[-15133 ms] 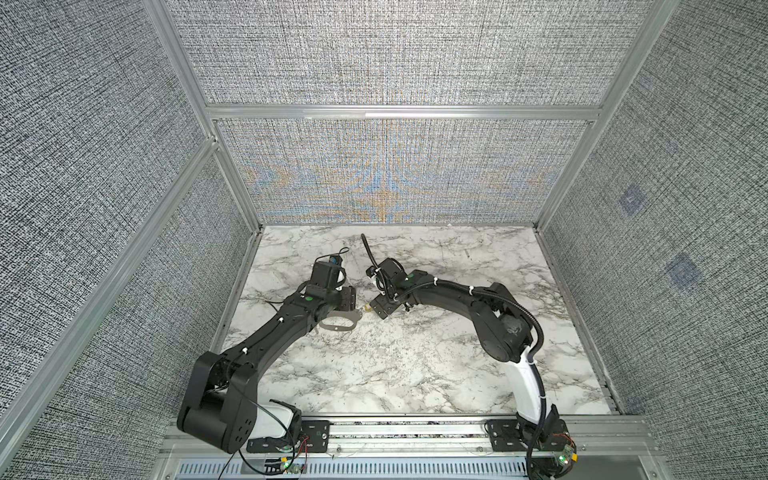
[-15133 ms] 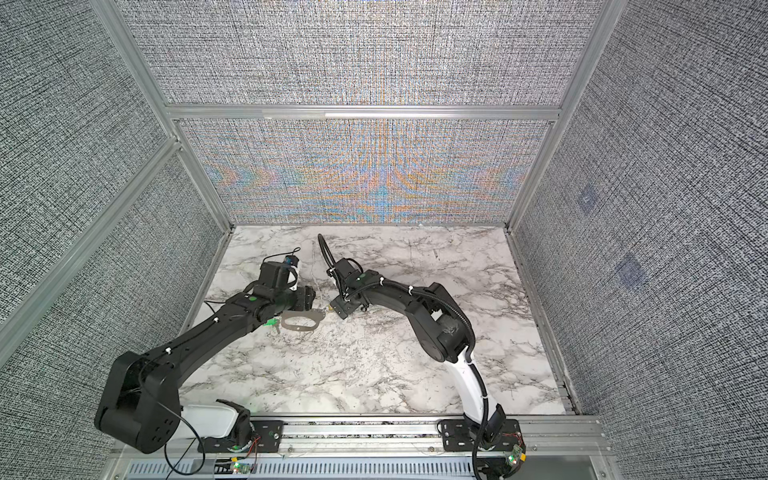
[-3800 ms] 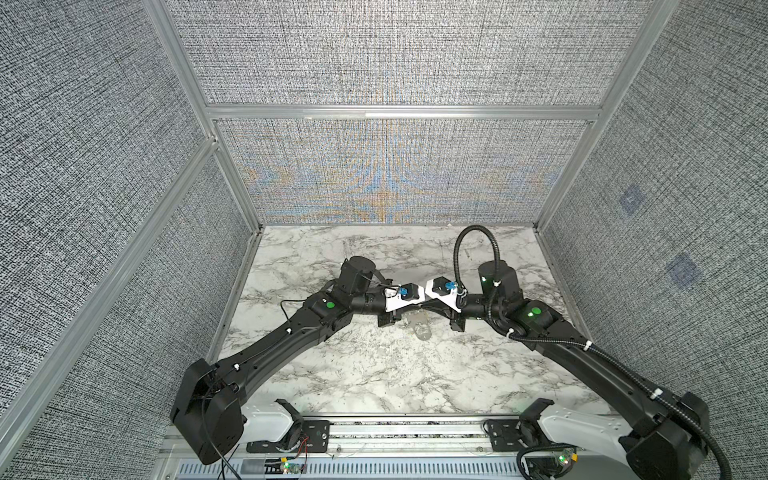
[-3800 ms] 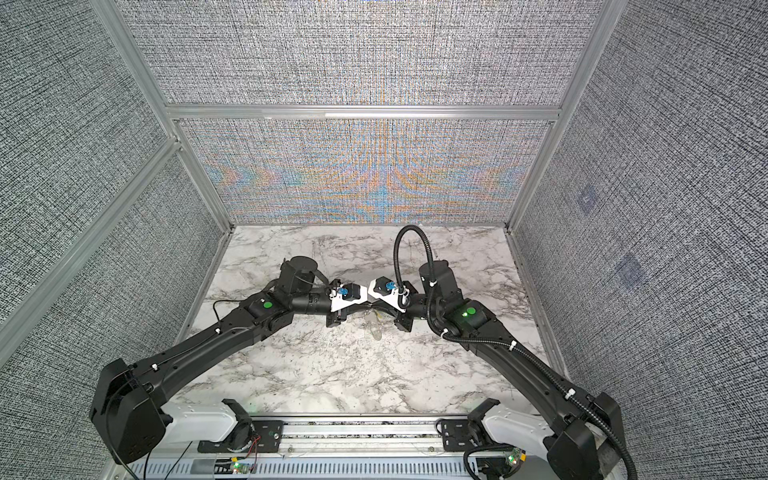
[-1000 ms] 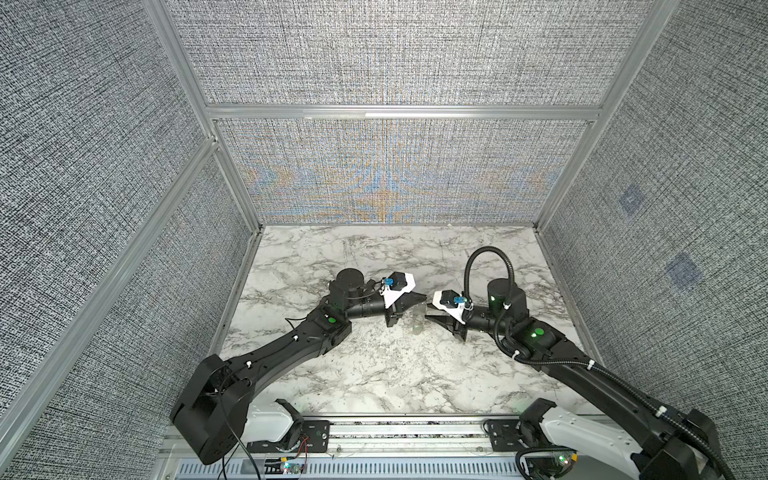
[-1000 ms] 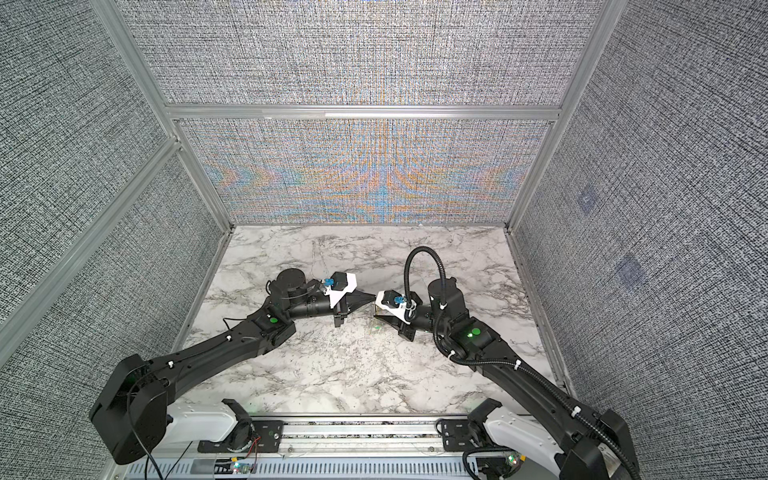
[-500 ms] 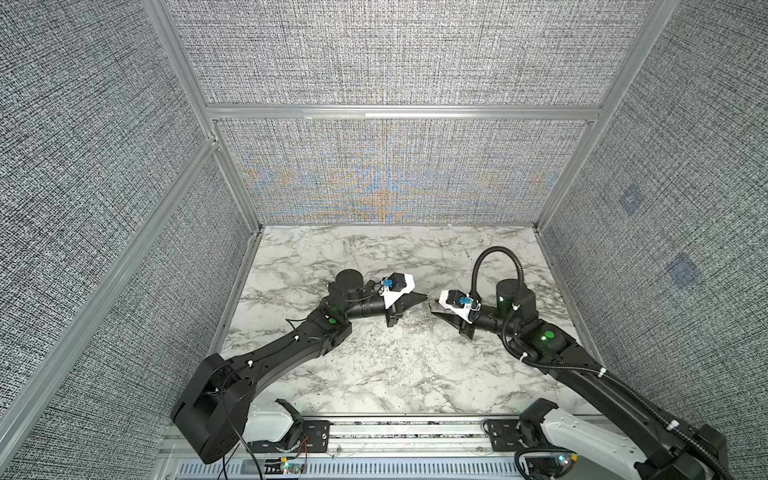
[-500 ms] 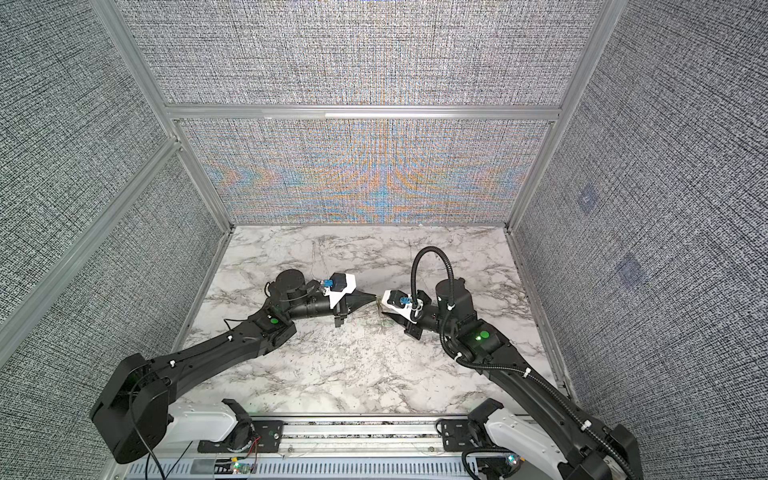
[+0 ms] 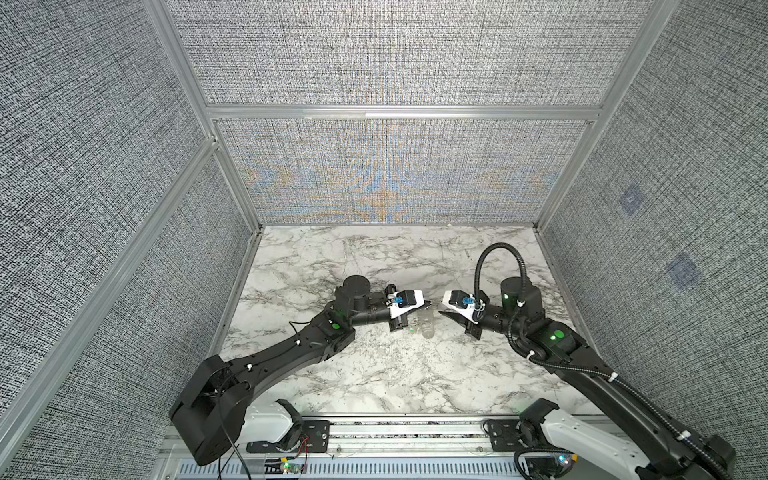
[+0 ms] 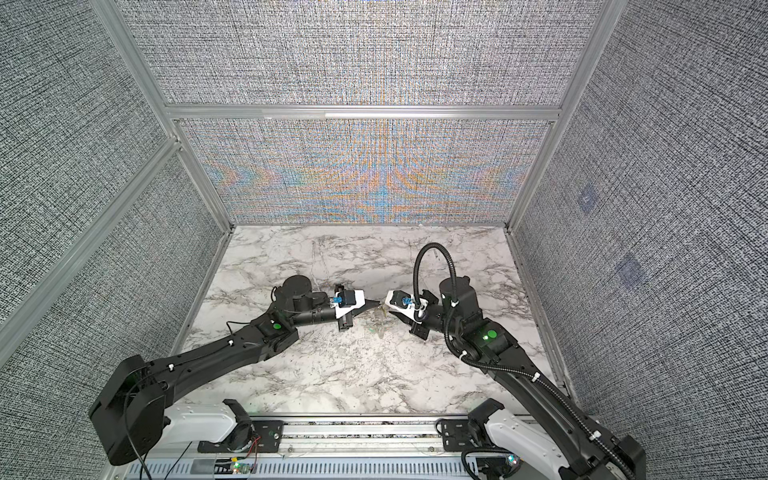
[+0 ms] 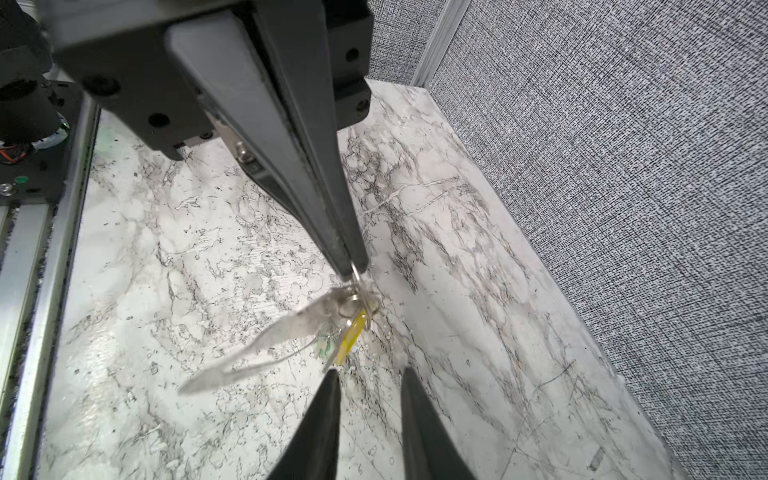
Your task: Remove the keys from the keyring
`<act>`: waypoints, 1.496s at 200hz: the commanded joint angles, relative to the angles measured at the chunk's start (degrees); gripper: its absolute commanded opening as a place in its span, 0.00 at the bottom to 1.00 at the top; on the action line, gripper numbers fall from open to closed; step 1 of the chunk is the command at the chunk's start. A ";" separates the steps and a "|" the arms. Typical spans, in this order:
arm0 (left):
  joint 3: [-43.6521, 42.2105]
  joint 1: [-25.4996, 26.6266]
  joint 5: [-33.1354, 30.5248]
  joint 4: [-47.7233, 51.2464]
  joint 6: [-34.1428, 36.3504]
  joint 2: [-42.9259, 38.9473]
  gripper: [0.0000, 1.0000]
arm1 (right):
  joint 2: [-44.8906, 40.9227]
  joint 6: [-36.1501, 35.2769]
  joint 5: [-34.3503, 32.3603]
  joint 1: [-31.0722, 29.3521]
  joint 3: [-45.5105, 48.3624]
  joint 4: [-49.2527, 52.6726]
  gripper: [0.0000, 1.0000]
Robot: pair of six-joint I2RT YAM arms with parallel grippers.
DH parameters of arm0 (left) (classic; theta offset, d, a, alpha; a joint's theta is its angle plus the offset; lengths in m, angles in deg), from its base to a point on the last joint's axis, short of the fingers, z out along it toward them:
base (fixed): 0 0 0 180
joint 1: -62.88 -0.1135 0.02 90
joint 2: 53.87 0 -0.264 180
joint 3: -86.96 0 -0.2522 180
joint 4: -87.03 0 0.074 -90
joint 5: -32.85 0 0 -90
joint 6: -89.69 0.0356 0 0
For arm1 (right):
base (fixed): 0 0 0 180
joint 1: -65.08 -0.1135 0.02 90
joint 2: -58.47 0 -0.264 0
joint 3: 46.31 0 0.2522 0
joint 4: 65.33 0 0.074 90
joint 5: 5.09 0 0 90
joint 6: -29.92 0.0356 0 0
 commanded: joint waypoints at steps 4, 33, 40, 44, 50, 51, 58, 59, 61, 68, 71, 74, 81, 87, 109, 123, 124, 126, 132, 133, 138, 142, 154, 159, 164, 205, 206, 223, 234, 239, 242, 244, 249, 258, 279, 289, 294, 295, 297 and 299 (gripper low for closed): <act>-1.03 0.83 -3.29 0.09 5.89 -1.01 0.00 | -0.20 -1.23 -1.43 0.00 0.12 2.34 0.26; -3.10 1.64 -4.68 -2.01 7.72 -2.18 0.00 | -0.51 -1.27 -1.71 -0.04 0.03 2.70 0.25; -3.34 1.63 -4.68 -2.29 7.78 -2.32 0.00 | -0.55 -1.28 -1.86 -0.02 0.01 2.60 0.24; -3.50 1.62 -4.64 -2.31 7.73 -2.40 0.00 | -0.61 -1.21 -1.80 -0.04 -0.11 2.59 0.24; -3.44 1.68 -4.42 -2.31 7.71 -2.47 0.00 | -0.64 -1.21 -1.64 -0.11 -0.23 2.65 0.24; -3.48 1.66 -4.42 -2.31 7.70 -2.42 0.00 | -0.73 -1.22 -1.59 -0.11 -0.22 2.67 0.24; -3.47 1.65 -4.01 -2.36 7.51 -2.36 0.00 | -0.88 -0.97 -1.38 -0.11 -0.40 2.38 0.24; -3.49 1.64 -3.95 -2.33 7.51 -2.41 0.00 | -0.89 -0.88 -1.32 -0.11 -0.43 2.31 0.24; -3.51 1.70 -3.86 -2.43 7.37 -2.41 0.00 | -0.90 -0.79 -1.22 -0.13 -0.42 2.26 0.24; -3.60 1.67 -3.57 -2.86 6.89 -2.37 0.00 | -0.90 -0.66 -0.82 -0.14 -0.60 2.21 0.23; -3.54 1.64 -3.45 -2.98 6.69 -2.25 0.00 | -0.79 -0.65 -0.57 -0.25 -0.64 2.24 0.23; -3.58 1.61 -3.38 -3.05 6.59 -2.25 0.00 | -0.81 -0.54 -0.40 -0.25 -0.69 2.31 0.23; -3.76 1.64 -3.15 -3.42 6.15 -2.19 0.00 | -0.71 -0.49 0.01 -0.42 -0.86 2.47 0.22; -3.76 1.68 -2.86 -3.54 5.84 -2.08 0.00 | -0.59 -0.59 0.78 -0.56 -0.91 2.59 0.22; -3.54 1.64 -2.05 -3.45 5.39 -1.68 0.00 | -0.63 -0.74 1.98 -1.33 -0.94 2.94 0.19; -3.59 1.64 -1.74 -3.54 5.22 -1.64 0.00 | -0.55 -1.01 1.97 -2.05 -1.08 2.94 0.19; -3.60 1.64 -1.72 -3.54 5.22 -1.66 0.00 | -0.50 -1.03 1.98 -2.09 -1.08 2.94 0.19; -3.49 1.66 -1.65 -3.54 5.17 -1.61 0.00 | -0.43 -1.05 1.98 -2.19 -1.15 3.01 0.19; -3.38 1.69 -1.53 -3.42 5.20 -1.55 0.00 | -0.35 -1.21 1.98 -2.44 -1.16 2.99 0.18; -3.40 1.66 -1.52 -3.39 5.17 -1.57 0.00 | -0.27 -1.22 1.98 -2.46 -1.21 3.01 0.18; -3.26 1.63 -1.39 -3.29 5.21 -1.50 0.00 | -0.21 -1.28 1.86 -2.63 -1.26 2.95 0.18; -3.20 1.64 -1.22 -3.15 5.16 -1.38 0.00 | -0.13 -1.28 1.81 -2.79 -1.22 2.88 0.18; -2.92 1.65 -0.69 -2.80 5.13 -1.22 0.00 | 0.11 -1.25 1.58 -3.00 -1.26 2.39 0.18; -2.82 1.61 -0.52 -2.69 5.01 -1.17 0.00 | 0.22 -1.27 1.39 -3.08 -1.26 2.17 0.18; -2.81 1.65 -0.35 -2.51 5.01 -1.12 0.00 | 0.36 -1.32 1.29 -3.23 -1.28 1.95 0.18; -1.41 1.64 1.00 0.68 5.05 -0.71 0.00 | 0.77 -1.25 1.15 -3.37 -1.36 1.12 0.19; -1.32 1.64 1.06 0.76 5.05 -0.71 0.00 | 0.77 -1.28 1.13 -3.36 -1.31 1.11 0.19; -0.81 1.64 1.47 1.78 5.17 -0.52 0.00 | 0.78 -1.11 0.81 -3.37 -1.13 0.80 0.19; -0.41 1.64 1.85 2.36 5.00 -0.28 0.00 | 0.77 -1.02 0.14 -3.37 -1.13 0.72 0.19; -0.29 1.64 2.15 2.59 5.04 -0.19 0.00 | 0.69 -1.09 -0.05 -3.37 -1.17 0.79 0.19; -0.22 1.64 2.25 2.61 4.93 -0.18 0.00 | 0.63 -1.14 -0.08 -3.38 -1.08 0.77 0.19; -0.23 1.59 2.26 2.61 4.82 -0.18 0.00 | 0.67 -1.10 -0.16 -3.43 -1.04 0.69 0.19; -0.16 1.63 2.39 2.75 4.65 -0.04 0.00 | 0.52 -0.93 -0.33 -3.40 -0.92 0.35 0.19; 0.14 1.64 2.59 3.34 4.71 0.04 0.00 | 0.19 -0.81 -0.41 -3.43 -0.74 -0.19 0.19; 0.83 1.64 2.90 4.48 4.77 0.34 0.00 | -0.45 -0.70 0.26 -3.41 -0.46 -1.00 0.19; 1.15 1.65 3.04 4.95 4.86 0.48 0.00 | -0.62 -0.51 1.04 -3.37 -0.22 -1.04 0.19; 1.25 1.64 3.05 5.13 4.82 0.66 0.00 | -0.55 -0.40 1.44 -3.39 -0.25 -1.04 0.19; 1.24 1.64 3.05 5.19 4.84 0.67 0.00 | -0.55 -0.42 1.54 -3.38 -0.23 -1.02 0.19; 1.41 1.64 3.16 5.28 4.86 0.67 0.00 | -0.50 -0.43 1.72 -3.39 -0.24 -0.97 0.19; 1.52 1.68 3.30 5.32 4.82 0.71 0.00 | -0.45 -0.44 1.90 -3.43 -0.24 -0.85 0.19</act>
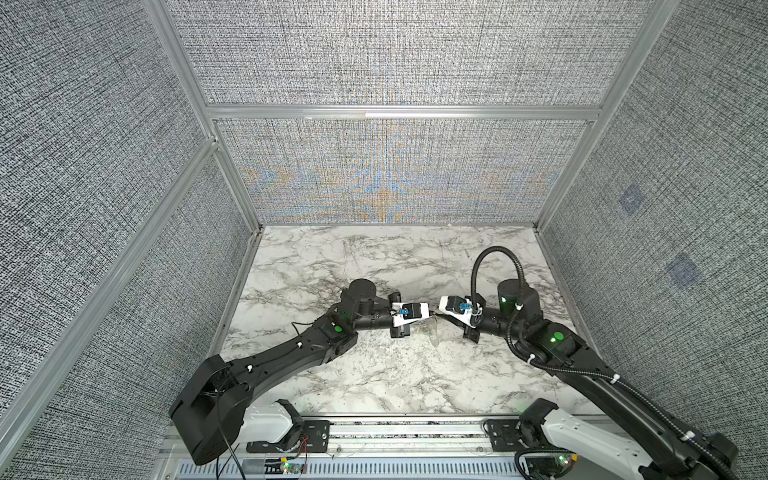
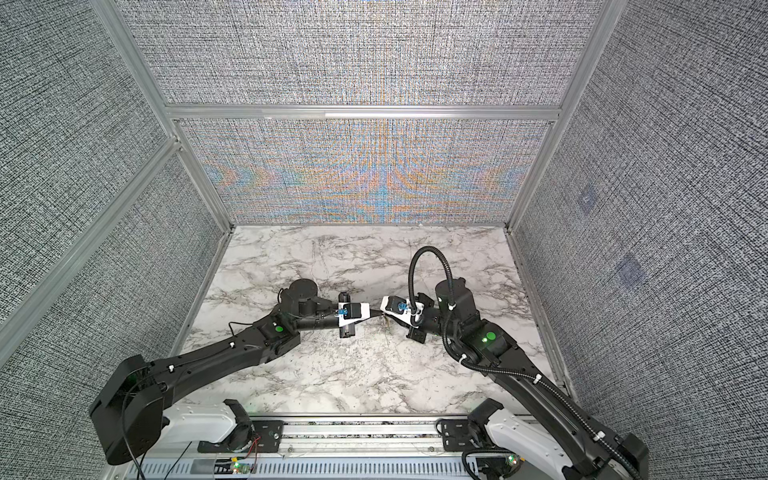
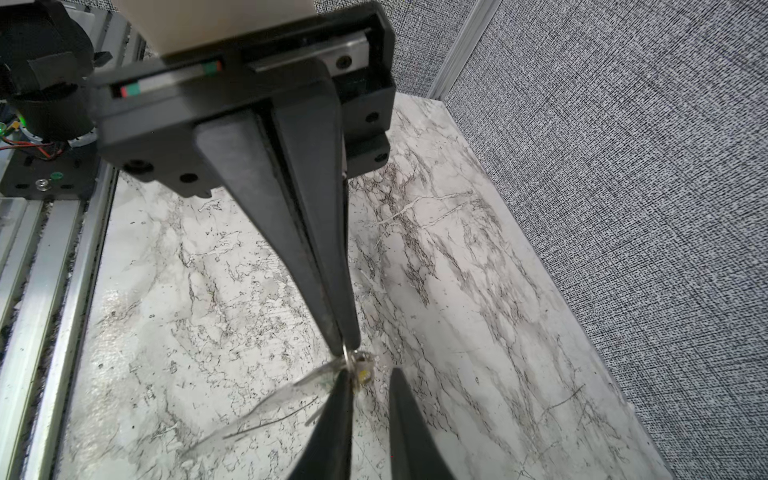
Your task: Remove the keys from the keyring
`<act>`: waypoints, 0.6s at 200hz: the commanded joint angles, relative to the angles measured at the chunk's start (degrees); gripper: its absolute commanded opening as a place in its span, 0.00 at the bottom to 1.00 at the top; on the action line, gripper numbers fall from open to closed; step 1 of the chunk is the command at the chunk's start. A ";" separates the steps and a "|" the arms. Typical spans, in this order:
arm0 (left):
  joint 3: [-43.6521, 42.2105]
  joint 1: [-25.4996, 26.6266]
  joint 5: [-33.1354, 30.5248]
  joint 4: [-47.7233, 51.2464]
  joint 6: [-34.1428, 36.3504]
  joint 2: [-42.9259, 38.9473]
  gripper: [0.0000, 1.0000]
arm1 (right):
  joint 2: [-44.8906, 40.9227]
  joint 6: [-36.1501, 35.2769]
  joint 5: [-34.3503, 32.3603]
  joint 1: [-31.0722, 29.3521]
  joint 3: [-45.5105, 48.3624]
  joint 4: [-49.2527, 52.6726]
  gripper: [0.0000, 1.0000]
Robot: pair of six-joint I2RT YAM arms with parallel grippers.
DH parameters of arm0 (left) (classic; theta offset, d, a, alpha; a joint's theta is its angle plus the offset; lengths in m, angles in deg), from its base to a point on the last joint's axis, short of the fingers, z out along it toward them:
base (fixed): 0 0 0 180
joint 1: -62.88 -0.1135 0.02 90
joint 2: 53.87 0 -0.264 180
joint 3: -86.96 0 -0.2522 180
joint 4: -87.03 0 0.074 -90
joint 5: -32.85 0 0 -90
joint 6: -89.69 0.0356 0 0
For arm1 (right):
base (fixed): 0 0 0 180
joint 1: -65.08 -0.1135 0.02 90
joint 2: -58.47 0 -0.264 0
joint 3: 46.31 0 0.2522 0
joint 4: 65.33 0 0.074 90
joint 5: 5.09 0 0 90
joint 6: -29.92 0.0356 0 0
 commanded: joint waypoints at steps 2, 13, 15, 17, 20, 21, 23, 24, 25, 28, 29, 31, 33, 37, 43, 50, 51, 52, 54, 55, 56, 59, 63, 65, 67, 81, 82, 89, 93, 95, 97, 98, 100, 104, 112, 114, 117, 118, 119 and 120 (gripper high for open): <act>1.02 0.01 1.70 1.07 -0.30 0.37 0.00 | -0.08 0.24 1.92 -0.06 0.35 -1.38 0.18; 1.52 -0.01 1.79 1.81 -0.29 0.68 0.00 | 0.05 0.55 2.69 -0.04 0.43 -1.23 0.18; 1.57 0.00 1.86 1.94 -0.29 0.69 0.00 | 0.03 0.63 2.74 -0.04 0.54 -1.32 0.18; 1.62 0.00 1.94 2.07 -0.29 0.76 0.00 | 0.11 0.65 2.82 -0.08 0.59 -1.30 0.17; 1.70 -0.03 2.10 2.23 -0.34 0.86 0.00 | 0.13 0.66 2.96 -0.09 0.62 -1.28 0.17; 1.73 -0.01 2.17 2.26 -0.36 0.86 0.00 | 0.12 0.70 2.98 -0.07 0.60 -1.24 0.17; 1.89 -0.01 2.21 2.34 -0.33 0.87 0.00 | 0.11 0.78 3.01 -0.11 0.65 -1.24 0.16; 1.91 0.00 2.22 2.36 -0.31 0.87 0.00 | 0.11 0.80 3.00 -0.08 0.70 -1.18 0.16; 1.92 0.00 2.22 2.41 -0.30 0.87 0.00 | 0.11 0.77 3.04 -0.10 0.69 -1.19 0.16; 1.92 0.01 2.23 2.45 -0.34 1.02 0.00 | 0.11 0.81 3.07 -0.05 0.67 -1.13 0.15; 1.93 0.00 2.23 2.50 -0.32 0.99 0.00 | 0.11 0.78 3.12 -0.04 0.76 -1.03 0.15; 1.93 0.00 2.27 2.53 -0.36 0.99 0.00 | 0.11 0.75 3.11 -0.06 0.76 -0.92 0.15; 1.98 0.02 2.31 2.54 -0.38 1.03 0.00 | 0.13 0.68 3.22 -0.07 0.82 -0.94 0.14; 2.04 0.00 2.44 2.55 -0.46 1.00 0.00 | 0.08 0.64 3.17 -0.07 0.86 -0.83 0.13; 2.11 0.00 2.57 2.63 -0.53 1.11 0.00 | 0.09 0.57 3.11 -0.04 1.01 -0.77 0.10; 2.28 -0.03 2.58 2.95 -0.49 1.13 0.00 | -0.01 0.57 3.15 -0.04 1.03 -0.61 0.08; 2.28 -0.01 2.58 3.01 -0.48 1.13 0.00 | -0.04 0.57 3.16 -0.04 1.03 -0.60 0.07; 2.33 -0.01 2.62 3.04 -0.47 1.13 0.00 | -0.09 0.52 3.12 -0.04 1.07 -0.64 0.07; 2.36 0.00 2.70 3.18 -0.51 1.22 0.00 | -0.12 0.49 3.12 -0.08 1.14 -0.71 0.06; 2.41 0.00 2.73 3.21 -0.54 1.27 0.00 | -0.13 0.53 3.10 -0.10 1.12 -0.74 0.06; 2.44 0.00 2.74 3.27 -0.55 1.29 0.00 | -0.14 0.55 3.14 -0.12 1.16 -0.75 0.05; 2.46 0.00 2.83 3.45 -0.50 1.25 0.00 | -0.23 0.57 3.17 -0.11 1.22 -0.76 0.05; 2.63 0.00 2.84 3.66 -0.49 1.34 0.00 | -0.22 0.57 3.09 -0.09 1.32 -0.89 0.03; 2.68 0.00 2.91 3.68 -0.54 1.36 0.00 | -0.28 0.57 3.09 -0.05 1.34 -0.93 0.02; 2.72 0.00 2.97 3.64 -0.62 1.43 0.00 | -0.32 0.57 3.11 -0.04 1.32 -0.92 0.01; 2.67 0.00 3.27 3.38 -1.00 1.47 0.00 | -0.31 0.76 3.11 -0.09 1.48 -0.86 0.00; 2.70 0.00 3.28 3.36 -1.00 1.48 0.00 | -0.32 0.75 3.14 -0.06 1.43 -0.81 0.00; 2.77 0.00 3.52 3.25 -1.16 1.48 0.00 | -0.25 0.75 3.25 -0.11 1.47 -0.72 0.00; 2.80 -0.01 3.62 3.25 -1.32 1.51 0.00 | -0.24 0.74 3.28 -0.04 1.55 -0.68 0.00; 2.74 -0.01 3.63 3.25 -1.43 1.51 0.00 | -0.26 0.74 3.33 -0.04 1.55 -0.70 0.00; 2.78 0.00 3.63 3.29 -1.52 1.62 0.00 | -0.25 0.74 3.30 -0.06 1.61 -0.68 0.00; 2.84 -0.05 3.63 3.31 -1.52 1.60 0.00 | -0.24 0.74 3.32 -0.09 1.67 -0.68 0.00; 2.89 -0.01 3.63 3.40 -1.59 1.58 0.00 | -0.24 0.79 3.28 -0.12 1.66 -0.64 0.00; 3.01 0.00 3.63 3.53 -1.65 1.65 0.00 | -0.24 0.82 3.28 -0.04 1.72 -0.65 0.00; 3.24 -0.04 3.44 4.09 -1.83 1.62 0.00 | -0.33 0.94 3.26 -0.07 1.87 -0.64 0.00; 3.27 -0.06 3.35 4.23 -1.91 1.61 0.00 | -0.33 0.92 3.26 -0.04 1.84 -0.65 0.00; 3.33 -0.15 3.08 4.42 -2.00 1.51 0.00 | -0.41 1.00 3.15 -0.04 1.86 -0.72 0.00; 3.34 -0.12 2.96 4.49 -2.03 1.45 0.00 | -0.41 1.00 3.12 -0.04 1.88 -0.74 0.00; 3.34 -0.15 2.82 4.53 -2.08 1.47 0.00 | -0.41 1.09 3.14 -0.08 1.93 -0.75 0.00; 3.34 -0.16 2.70 4.59 -2.11 1.39 0.00 | -0.37 1.14 3.11 -0.06 2.00 -0.80 0.00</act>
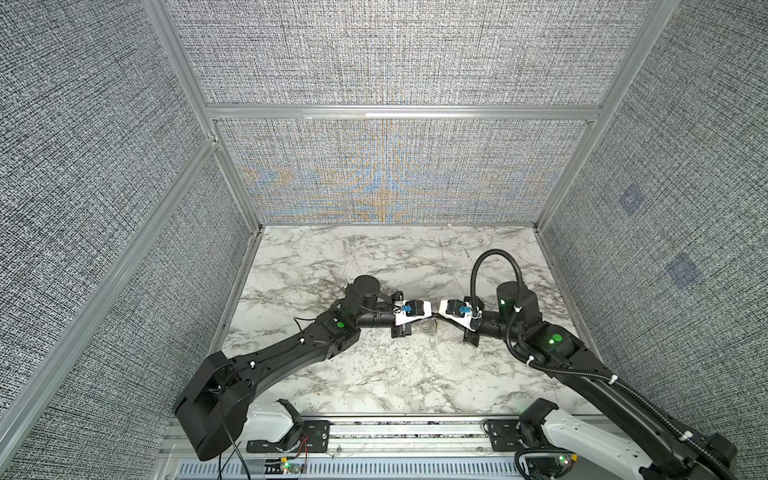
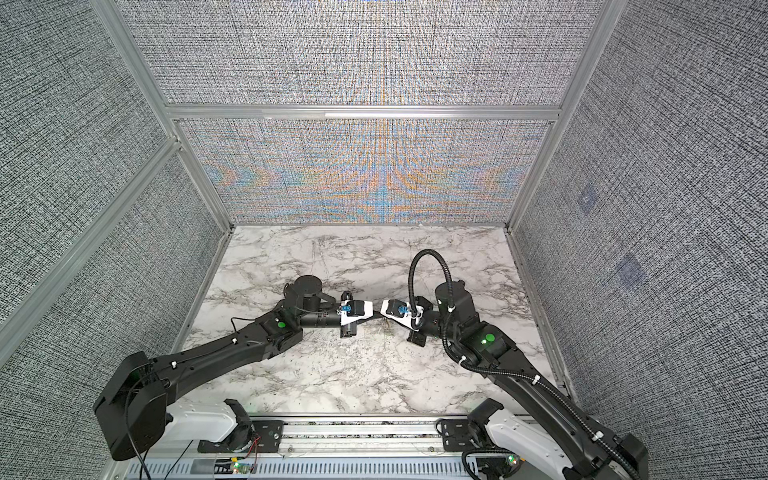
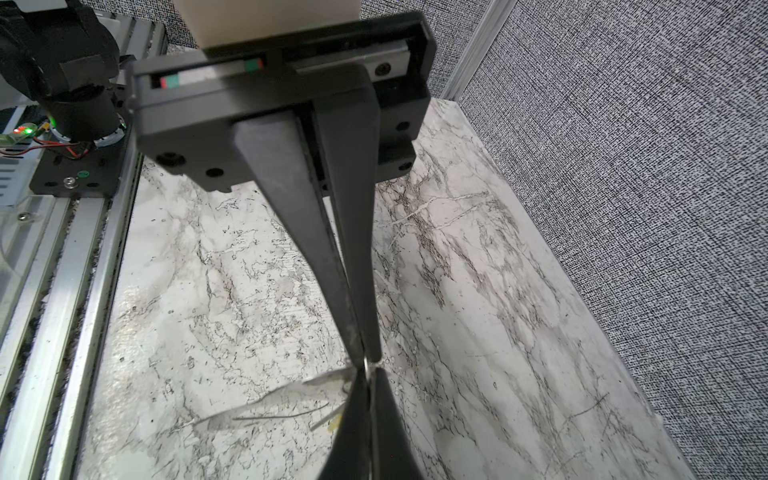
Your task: Remove the keys from the keyring
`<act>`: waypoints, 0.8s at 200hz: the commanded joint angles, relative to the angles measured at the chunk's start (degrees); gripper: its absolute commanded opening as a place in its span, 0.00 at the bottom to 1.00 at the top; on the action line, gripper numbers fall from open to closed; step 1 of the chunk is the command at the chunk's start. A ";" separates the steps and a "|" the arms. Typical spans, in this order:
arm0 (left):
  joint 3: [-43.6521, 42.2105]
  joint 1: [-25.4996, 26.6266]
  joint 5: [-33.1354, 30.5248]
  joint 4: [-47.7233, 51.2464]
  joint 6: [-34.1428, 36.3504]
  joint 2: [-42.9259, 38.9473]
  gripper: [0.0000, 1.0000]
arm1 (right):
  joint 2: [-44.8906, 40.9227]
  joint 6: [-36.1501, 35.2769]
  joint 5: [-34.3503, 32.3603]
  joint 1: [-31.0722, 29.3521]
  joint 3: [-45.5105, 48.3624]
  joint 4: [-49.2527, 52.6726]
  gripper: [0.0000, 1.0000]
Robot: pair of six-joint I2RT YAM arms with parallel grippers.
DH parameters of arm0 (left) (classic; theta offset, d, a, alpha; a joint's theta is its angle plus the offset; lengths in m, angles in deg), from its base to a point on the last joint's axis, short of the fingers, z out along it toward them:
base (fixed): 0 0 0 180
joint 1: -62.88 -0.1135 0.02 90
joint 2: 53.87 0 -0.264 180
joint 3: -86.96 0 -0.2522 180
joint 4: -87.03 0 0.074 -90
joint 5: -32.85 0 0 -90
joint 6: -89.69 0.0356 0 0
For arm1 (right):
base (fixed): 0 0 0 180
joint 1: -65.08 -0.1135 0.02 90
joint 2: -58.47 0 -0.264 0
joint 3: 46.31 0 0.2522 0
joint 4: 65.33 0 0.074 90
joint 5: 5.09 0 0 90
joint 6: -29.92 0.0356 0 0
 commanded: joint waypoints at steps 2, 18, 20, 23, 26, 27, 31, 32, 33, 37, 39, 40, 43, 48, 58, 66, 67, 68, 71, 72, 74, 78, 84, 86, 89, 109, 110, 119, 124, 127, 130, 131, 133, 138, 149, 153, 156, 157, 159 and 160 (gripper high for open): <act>0.83 -0.20 0.53 -0.17 -1.65 -0.20 0.00 | -0.24 0.83 1.11 -0.12 0.37 -0.70 0.00; 0.21 -1.28 -1.17 -0.31 -2.44 -1.57 0.24 | -0.56 1.61 0.63 -0.12 0.94 -1.42 0.00; 0.10 -1.47 -1.21 -0.46 -2.52 -1.94 0.25 | -0.52 1.76 0.58 -0.11 0.94 -1.51 0.00; -0.20 -1.74 -1.33 -0.61 -2.64 -2.18 0.27 | -0.60 2.02 0.57 -0.10 1.05 -1.67 0.00; -0.59 -2.00 -1.43 -0.74 -2.81 -2.65 0.28 | -0.56 2.18 0.53 -0.15 1.07 -1.76 0.00; -0.70 -2.09 -1.44 -0.84 -2.87 -2.72 0.29 | -0.61 2.23 0.59 -0.13 1.04 -1.82 0.00; -1.06 -2.37 -1.72 -1.08 -3.12 -3.19 0.31 | -0.66 2.40 0.63 -0.11 1.09 -1.95 0.00; -1.11 -2.40 -1.80 -1.14 -3.20 -3.26 0.32 | -0.70 2.43 0.69 -0.15 1.09 -2.00 0.00; -1.27 -2.42 -1.85 -1.22 -3.24 -3.37 0.33 | -0.72 2.49 0.67 -0.17 1.09 -2.02 0.00; -1.62 -2.60 -2.14 -1.36 -3.37 -3.82 0.34 | -0.66 2.79 0.77 -0.19 1.09 -2.21 0.00; -1.90 -2.72 -2.15 -1.38 -3.44 -3.99 0.35 | -0.66 2.98 0.79 -0.17 1.14 -2.35 0.00; -2.02 -2.76 -2.20 -1.38 -3.45 -4.05 0.35 | -0.66 3.07 0.81 -0.14 1.12 -2.41 0.00; -2.27 -2.86 -2.24 -1.46 -3.54 -4.39 0.36 | -0.74 3.34 0.78 -0.11 1.17 -2.56 0.00; -2.76 -3.03 -2.32 -1.78 -3.90 -4.78 0.37 | -0.73 3.65 0.74 -0.17 1.26 -2.88 0.00; -3.99 -3.21 -2.27 -3.10 -5.15 -5.24 0.37 | -0.75 4.32 0.74 -0.13 1.33 -3.37 0.00; -4.94 -3.35 -1.91 -4.37 -6.37 -5.43 0.37 | -0.75 5.13 0.74 -0.12 1.36 -3.85 0.00; -5.03 -3.34 -1.86 -4.63 -6.50 -5.43 0.37 | -0.75 5.24 0.79 -0.11 1.40 -3.96 0.00; -5.12 -3.33 -1.83 -4.85 -6.65 -5.38 0.37 | -0.75 5.30 0.77 -0.11 1.42 -4.05 0.00; -5.40 -3.32 -1.61 -5.37 -7.13 -5.37 0.37 | -0.70 5.51 0.81 -0.09 1.44 -4.31 0.00; -5.48 -3.32 -1.53 -5.57 -7.32 -5.31 0.37 | -0.72 5.56 0.78 -0.06 1.49 -4.41 0.00; -5.68 -3.32 -1.41 -5.92 -7.68 -5.27 0.37 | -0.74 5.72 0.86 -0.09 1.59 -4.48 0.00; -5.97 -3.35 -1.15 -6.74 -8.43 -5.16 0.37 | -0.69 6.03 0.96 -0.08 1.62 -4.80 0.00; -6.58 -3.35 -0.56 -8.07 -9.33 -4.86 0.37 | -0.70 6.50 1.04 -0.08 1.77 -5.47 0.00; -6.74 -3.33 -0.22 -8.33 -9.45 -4.71 0.37 | -0.80 6.74 1.01 -0.10 1.79 -5.64 0.00; -6.99 -3.32 0.26 -9.18 -9.85 -4.60 0.37 | -0.83 6.96 1.01 -0.08 1.80 -5.97 0.00; -8.11 -3.30 1.63 -13.85 -13.52 -3.04 0.36 | -1.07 8.81 1.88 -0.02 2.39 -8.24 0.00; -8.11 -3.27 1.67 -14.08 -13.72 -3.00 0.36 | -1.08 8.89 1.97 -0.02 2.45 -8.35 0.00; -8.52 -3.29 1.93 -16.00 -15.07 -2.31 0.36 | -1.26 9.58 2.51 -0.01 3.04 -9.45 0.00; -8.68 -3.27 2.12 -17.00 -15.80 -1.94 0.36 | -1.49 10.11 2.66 0.01 3.30 -10.06 0.00; -8.79 -3.33 2.25 -17.49 -16.09 -1.65 0.35 | -1.58 10.31 2.81 0.03 3.42 -10.48 0.00; -8.81 -3.32 2.43 -17.93 -16.31 -1.39 0.35 | -1.69 10.55 2.95 -0.01 3.63 -10.78 0.00; -8.82 -3.32 2.46 -18.01 -16.35 -1.38 0.35 | -1.74 10.55 2.94 0.03 3.68 -10.89 0.00; -8.86 -3.32 2.56 -18.24 -16.50 -1.21 0.35 | -1.79 10.72 3.01 0.00 3.81 -11.11 0.00; -8.90 -3.19 2.72 -18.80 -16.84 -0.93 0.34 | -1.88 10.94 3.28 0.01 4.06 -11.56 0.00; -9.04 -3.30 2.84 -20.10 -17.75 -0.33 0.33 | -2.28 11.59 3.66 -0.01 4.57 -12.76 0.00; -8.93 -3.26 2.97 -20.33 -17.78 -0.17 0.32 | -2.32 11.83 3.79 0.03 4.67 -13.06 0.00; -8.98 -3.28 3.02 -20.55 -17.79 -0.07 0.32 | -2.29 11.94 3.83 0.02 4.74 -13.15 0.00; -8.99 -3.26 3.07 -20.59 -17.79 -0.07 0.32 | -2.27 11.94 3.87 0.00 4.81 -13.18 0.00; -8.99 -3.26 3.17 -20.73 -17.85 -0.02 0.32 | -2.25 11.93 3.88 -0.01 4.86 -13.24 0.00; -9.04 -3.25 3.19 -20.77 -17.86 0.00 0.31 | -2.29 11.94 3.89 -0.01 4.86 -13.22 0.00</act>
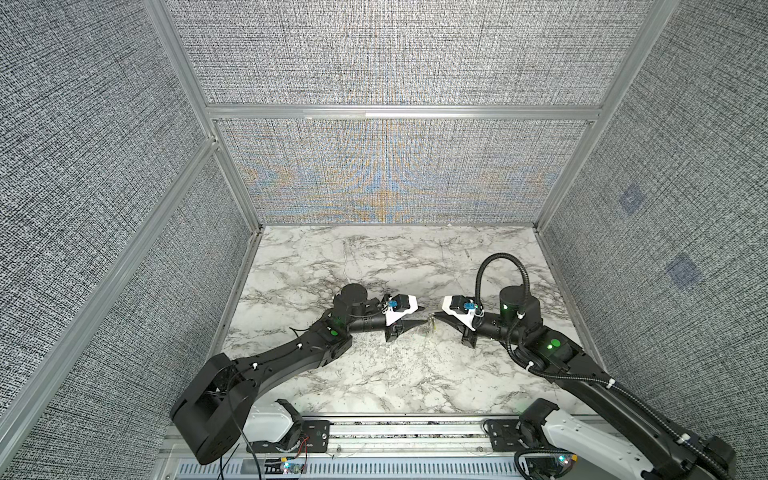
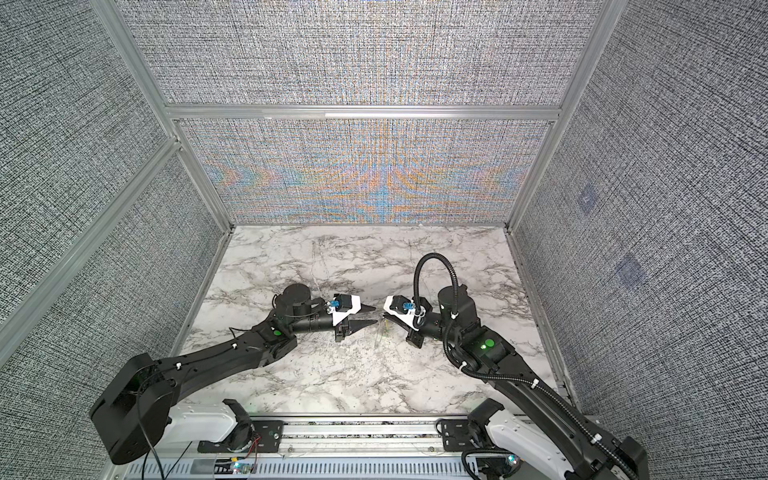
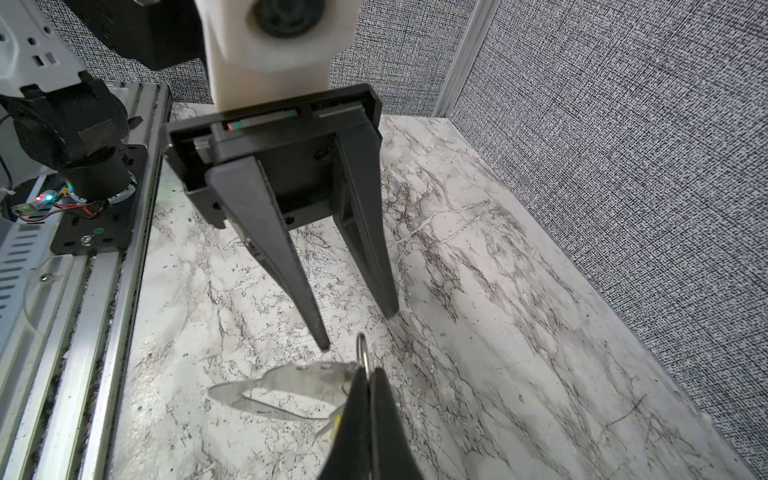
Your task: Remove the keys from the keyring
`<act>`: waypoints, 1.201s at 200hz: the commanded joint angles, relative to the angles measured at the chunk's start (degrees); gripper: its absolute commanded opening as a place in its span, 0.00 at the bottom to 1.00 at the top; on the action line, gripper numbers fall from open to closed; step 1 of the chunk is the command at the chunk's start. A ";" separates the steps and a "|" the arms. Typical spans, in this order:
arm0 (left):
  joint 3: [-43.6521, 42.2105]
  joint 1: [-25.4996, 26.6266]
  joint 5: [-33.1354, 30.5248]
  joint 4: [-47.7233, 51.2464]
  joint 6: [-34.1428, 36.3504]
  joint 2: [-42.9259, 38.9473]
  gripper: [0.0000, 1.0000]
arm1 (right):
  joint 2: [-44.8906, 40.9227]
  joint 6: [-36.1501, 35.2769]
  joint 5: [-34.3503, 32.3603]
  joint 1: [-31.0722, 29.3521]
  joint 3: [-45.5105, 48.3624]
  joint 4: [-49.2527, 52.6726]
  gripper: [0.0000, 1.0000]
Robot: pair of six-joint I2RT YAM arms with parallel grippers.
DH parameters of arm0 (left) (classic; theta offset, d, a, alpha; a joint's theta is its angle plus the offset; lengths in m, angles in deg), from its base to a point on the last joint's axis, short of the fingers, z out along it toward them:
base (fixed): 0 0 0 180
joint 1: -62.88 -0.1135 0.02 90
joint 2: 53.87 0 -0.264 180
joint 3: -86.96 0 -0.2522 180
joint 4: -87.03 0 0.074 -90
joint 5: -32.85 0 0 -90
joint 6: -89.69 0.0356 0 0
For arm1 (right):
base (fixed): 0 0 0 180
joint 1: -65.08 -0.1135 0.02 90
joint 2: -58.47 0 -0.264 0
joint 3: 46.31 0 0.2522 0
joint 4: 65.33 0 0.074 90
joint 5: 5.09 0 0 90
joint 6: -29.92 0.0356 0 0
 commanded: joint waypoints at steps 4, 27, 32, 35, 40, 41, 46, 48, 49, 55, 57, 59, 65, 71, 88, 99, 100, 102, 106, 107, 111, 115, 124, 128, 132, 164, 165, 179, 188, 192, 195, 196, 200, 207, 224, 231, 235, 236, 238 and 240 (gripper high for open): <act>-0.13 0.02 1.72 -6.15 -3.25 0.76 0.31 | -0.47 2.31 1.90 -0.07 0.53 -4.84 0.00; -0.06 0.02 3.00 -7.15 -3.89 1.22 0.28 | -0.39 2.56 1.98 -0.10 0.94 -5.97 0.00; -0.12 0.05 3.21 -7.39 -4.10 1.27 0.27 | -0.35 2.72 1.99 -0.10 1.02 -6.19 0.00; -0.09 0.03 3.22 -7.48 -4.26 1.37 0.27 | -0.32 2.77 2.02 -0.06 1.11 -6.31 0.00; -0.03 0.02 3.39 -7.70 -4.33 1.46 0.26 | -0.19 2.82 2.02 -0.10 1.11 -6.48 0.00; -0.01 0.02 3.44 -7.70 -4.42 1.50 0.26 | -0.21 2.83 2.02 -0.10 1.11 -6.49 0.00; -0.04 0.02 3.71 -7.78 -4.50 1.54 0.24 | -0.15 2.91 2.09 -0.10 1.08 -6.66 0.00; 0.00 0.02 3.82 -7.79 -4.50 1.58 0.23 | -0.19 2.92 2.04 -0.10 1.09 -6.69 0.00; -0.04 0.02 3.88 -7.79 -4.50 1.56 0.23 | -0.12 2.92 2.04 -0.06 1.10 -6.73 0.00; 0.01 0.11 3.98 -7.95 -4.59 1.70 0.22 | 0.01 3.01 2.02 -0.12 1.01 -6.99 0.00; 0.01 0.11 4.02 -8.05 -4.64 1.73 0.21 | -0.01 3.01 2.07 -0.11 1.03 -7.07 0.00; 0.01 0.11 4.11 -8.05 -4.74 1.72 0.20 | 0.00 3.02 2.10 -0.11 1.03 -7.15 0.00; 0.01 0.14 4.19 -8.14 -4.84 1.85 0.19 | 0.12 3.13 2.16 -0.05 1.05 -7.48 0.00; 0.01 0.16 4.48 -8.35 -4.84 1.96 0.18 | 0.27 3.26 2.25 -0.10 1.03 -7.55 0.00; -0.25 0.20 5.13 -9.94 -5.78 2.31 0.13 | 0.63 3.53 2.34 -0.08 1.08 -8.08 0.00; -0.25 0.29 5.34 -10.68 -6.16 2.43 0.08 | 0.74 3.85 2.23 -0.05 1.29 -8.52 0.00; -0.25 0.33 5.34 -10.69 -6.17 2.51 0.07 | 0.78 3.87 2.26 -0.08 1.29 -8.56 0.00; -0.25 0.36 5.41 -10.71 -6.17 2.50 0.06 | 0.81 3.89 2.22 -0.10 1.29 -8.58 0.00; -0.25 0.37 5.50 -10.69 -6.18 2.57 0.03 | 0.90 3.98 2.14 -0.10 1.31 -8.70 0.00; -0.25 0.33 5.51 -10.69 -6.18 2.54 0.02 | 0.91 3.98 2.13 -0.10 1.35 -8.70 0.00; -0.30 0.29 5.48 -10.69 -6.14 2.42 0.00 | 1.00 4.13 2.14 -0.10 1.37 -8.77 0.00; -0.32 0.39 5.52 -10.62 -6.16 2.42 0.00 | 1.01 4.23 2.06 -0.09 1.45 -8.87 0.00; -0.30 0.37 5.42 -10.12 -5.97 2.26 0.00 | 1.09 4.57 1.57 -0.07 1.64 -9.30 0.00; -0.25 0.37 5.39 -9.85 -5.87 2.10 0.00 | 1.06 4.87 1.27 -0.08 1.72 -9.63 0.00; -0.27 0.37 5.35 -9.34 -5.83 2.04 0.00 | 1.01 5.19 0.71 -0.10 1.96 -9.93 0.00; 2.52 0.37 2.60 -0.99 -5.08 1.25 0.00 | -0.71 6.45 -5.97 0.19 3.42 -10.86 0.32; 2.67 0.33 2.39 -0.61 -5.10 1.22 0.00 | -0.82 6.40 -6.14 0.22 3.54 -10.88 0.32; 4.46 0.38 0.21 3.74 -6.12 0.98 0.00 | -2.34 5.72 -9.09 0.52 4.76 -10.36 0.38; 5.46 0.31 -1.34 5.75 -7.90 0.91 0.00 | -3.18 4.63 -10.58 0.52 5.13 -8.75 0.41; 6.01 0.33 -1.79 6.76 -8.69 0.90 0.00 | -3.46 4.31 -11.11 0.59 5.09 -7.85 0.42; 6.38 0.36 -1.97 7.46 -9.08 0.84 0.00 | -3.75 4.13 -11.48 0.60 5.16 -7.39 0.43; 6.45 0.37 -2.01 7.70 -9.21 0.84 0.00 | -3.84 4.15 -11.58 0.60 5.12 -7.16 0.43; 6.81 0.37 -2.16 8.47 -9.72 0.82 0.00 | -4.04 3.86 -11.84 0.62 5.15 -6.38 0.43; 7.11 0.37 -0.94 9.22 -9.44 0.75 0.00 | -4.48 3.59 -12.12 0.64 5.28 -5.19 0.44; 8.00 0.35 0.33 10.47 -11.71 1.21 0.00 | -4.99 4.00 -12.05 0.69 5.68 -3.56 0.44; 8.27 0.38 0.50 10.75 -13.32 1.57 0.00 | -4.99 4.33 -11.76 0.73 5.86 -3.22 0.45; 8.56 0.42 0.32 10.90 -14.43 1.86 0.00 | -4.93 4.46 -11.42 0.70 5.87 -3.03 0.45; 8.59 0.40 0.28 10.96 -14.57 1.91 0.00 | -4.91 4.48 -11.33 0.69 5.87 -2.97 0.45; 8.75 0.38 0.06 11.07 -15.26 2.07 0.00 | -4.85 4.61 -11.16 0.69 5.86 -2.92 0.45; 8.96 0.42 -0.04 11.21 -15.76 2.22 0.00 | -4.77 4.71 -11.00 0.69 5.86 -2.79 0.45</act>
